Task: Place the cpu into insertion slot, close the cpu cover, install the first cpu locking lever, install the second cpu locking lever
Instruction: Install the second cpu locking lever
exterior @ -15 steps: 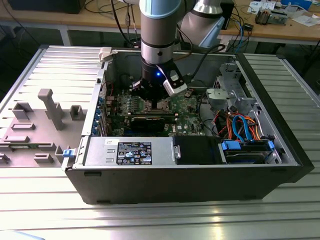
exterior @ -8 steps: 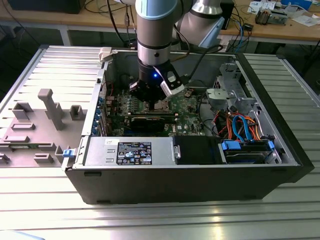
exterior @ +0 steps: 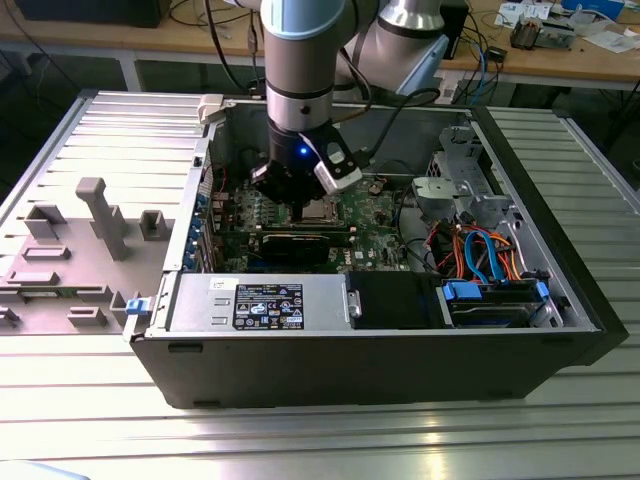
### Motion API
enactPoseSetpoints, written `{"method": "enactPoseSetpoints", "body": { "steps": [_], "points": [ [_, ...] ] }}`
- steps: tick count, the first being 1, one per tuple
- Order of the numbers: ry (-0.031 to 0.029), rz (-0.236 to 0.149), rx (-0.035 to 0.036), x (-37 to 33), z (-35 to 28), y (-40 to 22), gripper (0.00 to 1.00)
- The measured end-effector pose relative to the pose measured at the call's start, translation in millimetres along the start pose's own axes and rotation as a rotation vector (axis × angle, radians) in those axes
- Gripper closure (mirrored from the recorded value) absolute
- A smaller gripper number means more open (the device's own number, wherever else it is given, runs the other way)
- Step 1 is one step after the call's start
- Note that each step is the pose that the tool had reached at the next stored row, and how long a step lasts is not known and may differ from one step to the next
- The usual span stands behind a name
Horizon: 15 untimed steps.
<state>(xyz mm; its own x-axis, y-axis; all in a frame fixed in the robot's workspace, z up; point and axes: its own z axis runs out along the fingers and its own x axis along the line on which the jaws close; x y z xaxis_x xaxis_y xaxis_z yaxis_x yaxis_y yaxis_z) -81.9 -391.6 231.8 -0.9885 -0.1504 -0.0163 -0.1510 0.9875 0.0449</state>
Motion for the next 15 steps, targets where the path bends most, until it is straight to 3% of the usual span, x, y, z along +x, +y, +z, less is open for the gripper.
{"method": "enactPoseSetpoints", "body": {
  "steps": [2, 5, 7, 15],
  "points": [
    [0.0014, -0.003, -0.0029, 1.0, 0.1, -0.8, 0.89],
    [0.0034, -0.002, -0.0176, 1.6, 0.5, -2.1, 0.89],
    [0.0049, -0.002, -0.0229, 1.9, 1.0, -2.8, 0.89],
    [0.0156, -0.005, -0.0324, 2.8, 5.7, -5.1, 0.89]
  ]
}}
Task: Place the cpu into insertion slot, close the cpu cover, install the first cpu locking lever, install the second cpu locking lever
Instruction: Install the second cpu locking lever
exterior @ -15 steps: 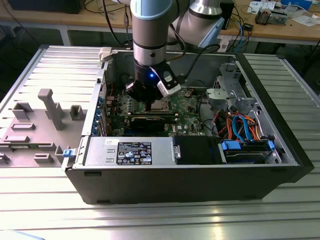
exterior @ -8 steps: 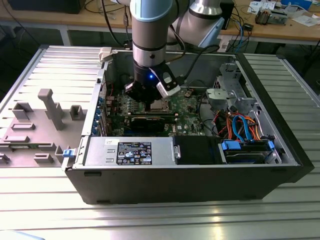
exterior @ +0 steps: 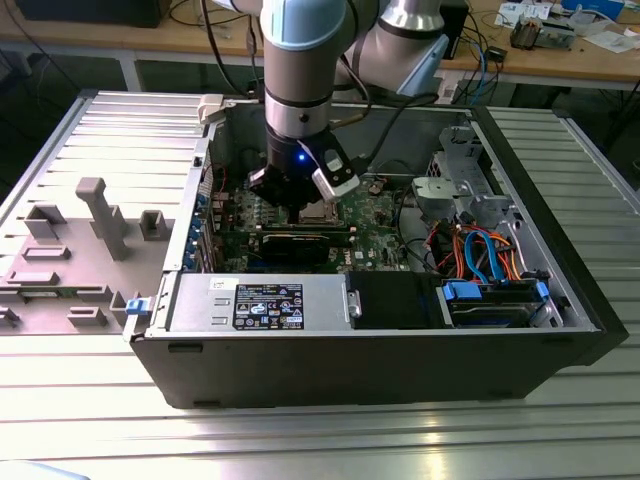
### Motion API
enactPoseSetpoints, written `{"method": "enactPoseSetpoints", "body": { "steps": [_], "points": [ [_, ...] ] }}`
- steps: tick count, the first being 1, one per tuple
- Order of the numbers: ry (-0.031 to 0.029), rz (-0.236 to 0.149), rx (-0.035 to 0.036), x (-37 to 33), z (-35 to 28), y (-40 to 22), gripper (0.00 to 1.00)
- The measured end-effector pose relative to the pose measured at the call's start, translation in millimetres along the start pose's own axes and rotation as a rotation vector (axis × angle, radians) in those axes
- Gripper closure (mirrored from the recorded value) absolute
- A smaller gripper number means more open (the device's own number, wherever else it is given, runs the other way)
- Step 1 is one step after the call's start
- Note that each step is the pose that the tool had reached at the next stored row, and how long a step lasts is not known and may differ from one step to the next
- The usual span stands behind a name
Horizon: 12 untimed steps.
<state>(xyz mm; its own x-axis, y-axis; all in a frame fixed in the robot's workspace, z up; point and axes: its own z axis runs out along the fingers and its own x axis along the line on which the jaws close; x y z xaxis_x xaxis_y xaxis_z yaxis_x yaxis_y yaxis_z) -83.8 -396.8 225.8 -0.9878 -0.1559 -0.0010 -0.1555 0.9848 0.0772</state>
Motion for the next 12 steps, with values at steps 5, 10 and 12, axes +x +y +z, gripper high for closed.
{"method": "enactPoseSetpoints", "body": {
  "steps": [5, 10, 12],
  "points": [
    [0.0092, -0.018, -0.0031, 0.2, 4.0, -1.0, 0.89],
    [0.0115, -0.039, -0.0099, 0.2, 6.2, -1.3, 0.89],
    [0.0108, -0.041, -0.0148, 0.2, 6.8, -1.3, 0.89]
  ]
}}
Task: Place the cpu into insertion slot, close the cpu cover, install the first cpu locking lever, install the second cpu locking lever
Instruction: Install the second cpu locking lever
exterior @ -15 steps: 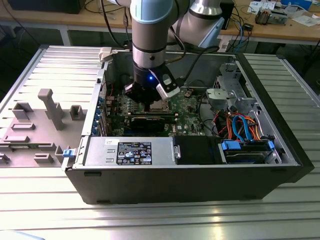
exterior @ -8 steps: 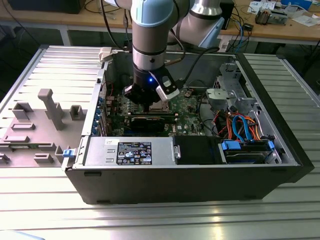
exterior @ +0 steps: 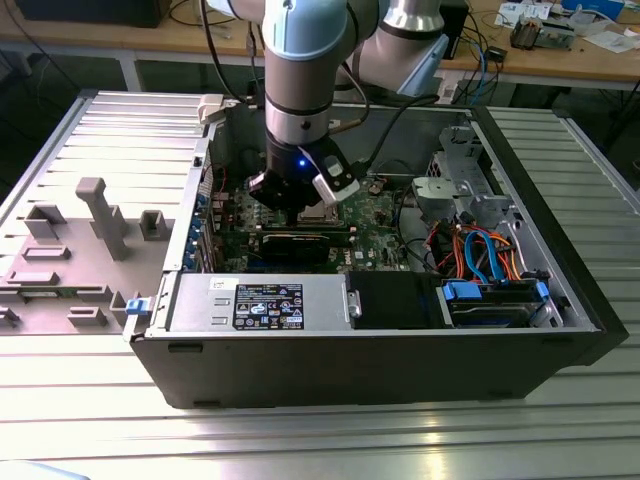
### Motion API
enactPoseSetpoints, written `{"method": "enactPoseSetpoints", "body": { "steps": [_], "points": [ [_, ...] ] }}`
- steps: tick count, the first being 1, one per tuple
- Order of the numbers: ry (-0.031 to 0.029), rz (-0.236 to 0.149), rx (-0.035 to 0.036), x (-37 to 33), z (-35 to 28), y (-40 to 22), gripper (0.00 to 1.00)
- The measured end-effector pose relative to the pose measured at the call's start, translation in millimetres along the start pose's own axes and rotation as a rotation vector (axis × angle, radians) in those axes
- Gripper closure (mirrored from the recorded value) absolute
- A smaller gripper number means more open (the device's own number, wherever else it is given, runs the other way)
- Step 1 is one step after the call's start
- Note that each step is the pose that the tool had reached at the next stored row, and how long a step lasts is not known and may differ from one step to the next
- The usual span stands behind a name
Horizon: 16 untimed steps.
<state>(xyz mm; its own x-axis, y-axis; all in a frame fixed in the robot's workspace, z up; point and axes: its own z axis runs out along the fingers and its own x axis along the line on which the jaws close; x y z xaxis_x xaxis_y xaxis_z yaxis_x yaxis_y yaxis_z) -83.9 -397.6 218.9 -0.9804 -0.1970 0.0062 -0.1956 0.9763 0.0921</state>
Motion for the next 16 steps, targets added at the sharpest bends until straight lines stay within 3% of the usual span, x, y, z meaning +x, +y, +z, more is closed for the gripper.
{"method": "enactPoseSetpoints", "body": {
  "steps": [11, 14, 16],
  "points": [
    [0.0009, -0.001, -0.0106, 2.4, 1.8, -3.9, 0.89],
    [0.0, -0.001, -0.0191, 2.5, 3.0, -4.3, 0.89],
    [-0.0023, -0.001, -0.0308, 2.6, 3.4, -4.3, 0.89]
  ]
}}
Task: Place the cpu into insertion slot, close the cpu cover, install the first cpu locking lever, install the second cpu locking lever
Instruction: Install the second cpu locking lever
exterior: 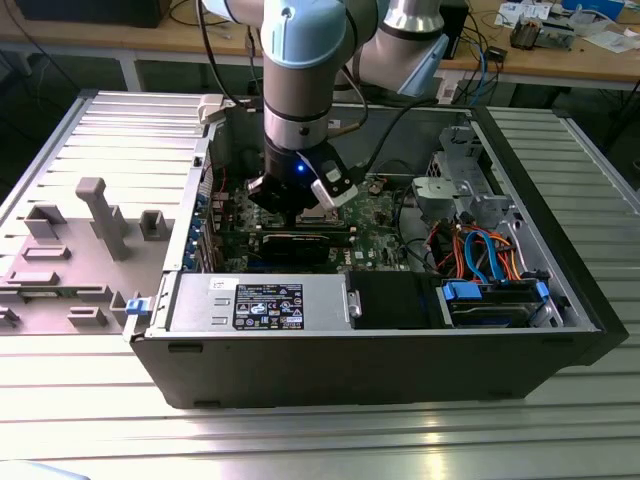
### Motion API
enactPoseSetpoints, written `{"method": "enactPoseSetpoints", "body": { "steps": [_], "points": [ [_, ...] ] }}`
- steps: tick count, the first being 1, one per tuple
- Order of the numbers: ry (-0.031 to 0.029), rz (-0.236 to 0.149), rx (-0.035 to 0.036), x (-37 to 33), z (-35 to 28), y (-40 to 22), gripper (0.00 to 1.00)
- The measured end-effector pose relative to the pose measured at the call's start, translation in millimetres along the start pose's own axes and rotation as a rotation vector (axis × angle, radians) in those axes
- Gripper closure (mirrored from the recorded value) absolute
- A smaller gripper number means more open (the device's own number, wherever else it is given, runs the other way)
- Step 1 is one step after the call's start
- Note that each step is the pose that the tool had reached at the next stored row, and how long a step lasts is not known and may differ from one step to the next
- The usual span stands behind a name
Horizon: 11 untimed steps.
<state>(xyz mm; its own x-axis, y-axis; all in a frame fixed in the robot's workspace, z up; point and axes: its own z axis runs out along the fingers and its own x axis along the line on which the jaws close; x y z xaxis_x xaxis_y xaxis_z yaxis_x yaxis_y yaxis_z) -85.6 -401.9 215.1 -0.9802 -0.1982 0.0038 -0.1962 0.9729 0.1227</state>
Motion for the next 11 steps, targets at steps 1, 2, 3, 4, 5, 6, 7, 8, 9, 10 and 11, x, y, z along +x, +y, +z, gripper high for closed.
{"method": "enactPoseSetpoints", "body": {
  "steps": [1, 2, 3, 4, 5, 6, 7, 8, 9, 10, 11],
  "points": [
    [-0.0015, 0.0, -0.0079, 0.1, 0.1, 0.0, 0.89],
    [-0.0024, 0.0, -0.0124, 0.2, 0.4, 0.0, 0.89],
    [-0.0029, 0.0, -0.0144, 0.4, 1.2, 0.0, 0.89],
    [-0.0029, 0.0, -0.0147, 0.5, 2.1, -0.1, 0.89],
    [-0.0025, 0.0, -0.0151, 0.8, 4.0, -0.3, 0.89],
    [-0.002, 0.0, -0.0155, 1.1, 4.9, -0.4, 0.89],
    [-0.0015, 0.0, -0.016, 1.4, 5.1, -0.4, 0.89],
    [-0.0012, 0.0, -0.0165, 1.5, 5.3, -0.4, 0.89],
    [-0.0013, 0.0, -0.0175, 1.5, 5.7, -0.3, 0.89],
    [-0.0015, 0.0, -0.0187, 1.5, 5.9, -0.3, 0.89],
    [-0.0016, 0.0, -0.0192, 1.5, 6.0, -0.3, 0.89]
  ]
}}
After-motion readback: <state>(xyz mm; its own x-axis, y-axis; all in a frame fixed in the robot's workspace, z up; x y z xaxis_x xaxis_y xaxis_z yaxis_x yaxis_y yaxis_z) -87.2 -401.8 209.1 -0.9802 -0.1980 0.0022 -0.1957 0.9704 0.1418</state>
